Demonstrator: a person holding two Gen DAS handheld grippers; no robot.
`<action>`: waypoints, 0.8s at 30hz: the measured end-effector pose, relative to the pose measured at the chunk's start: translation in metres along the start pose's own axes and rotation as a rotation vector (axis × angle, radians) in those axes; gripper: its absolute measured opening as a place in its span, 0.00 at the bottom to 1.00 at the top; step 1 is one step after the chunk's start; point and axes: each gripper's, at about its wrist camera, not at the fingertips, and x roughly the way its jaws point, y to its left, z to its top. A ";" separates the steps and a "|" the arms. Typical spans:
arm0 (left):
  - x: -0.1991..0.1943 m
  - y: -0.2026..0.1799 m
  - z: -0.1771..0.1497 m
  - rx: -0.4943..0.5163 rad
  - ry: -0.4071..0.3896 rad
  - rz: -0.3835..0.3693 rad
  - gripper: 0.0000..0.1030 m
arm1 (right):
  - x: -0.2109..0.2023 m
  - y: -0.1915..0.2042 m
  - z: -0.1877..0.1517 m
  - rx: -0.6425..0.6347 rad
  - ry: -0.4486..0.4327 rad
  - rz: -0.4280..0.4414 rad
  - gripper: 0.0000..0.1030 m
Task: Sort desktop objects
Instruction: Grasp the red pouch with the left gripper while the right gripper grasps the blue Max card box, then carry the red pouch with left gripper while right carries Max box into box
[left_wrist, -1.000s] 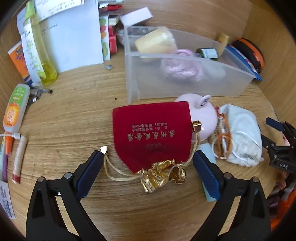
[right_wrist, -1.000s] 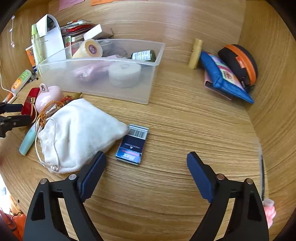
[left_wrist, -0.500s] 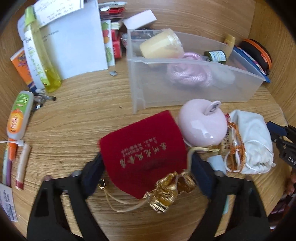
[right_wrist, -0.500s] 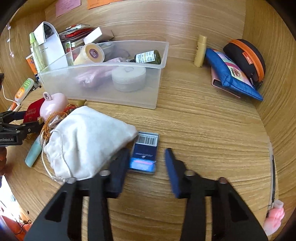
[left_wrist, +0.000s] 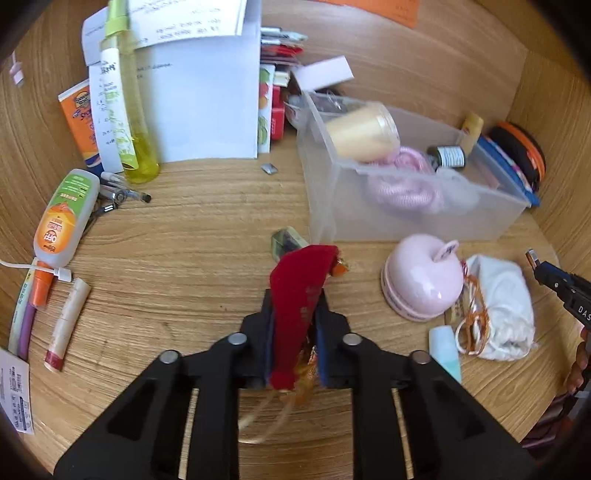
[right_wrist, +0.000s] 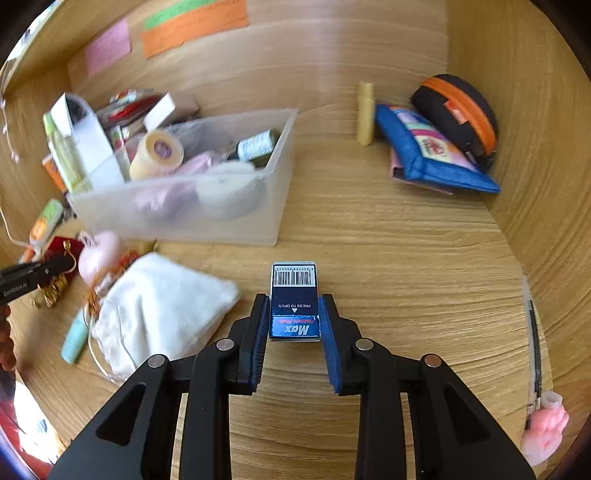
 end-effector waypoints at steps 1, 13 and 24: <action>-0.003 0.001 0.001 -0.005 -0.013 0.007 0.14 | -0.002 -0.001 0.002 0.004 -0.007 0.000 0.24; -0.050 -0.005 0.022 -0.008 -0.159 -0.023 0.14 | -0.028 0.004 0.028 -0.008 -0.111 0.026 0.24; -0.063 -0.022 0.066 0.003 -0.264 -0.082 0.14 | -0.032 0.018 0.053 -0.047 -0.174 0.066 0.24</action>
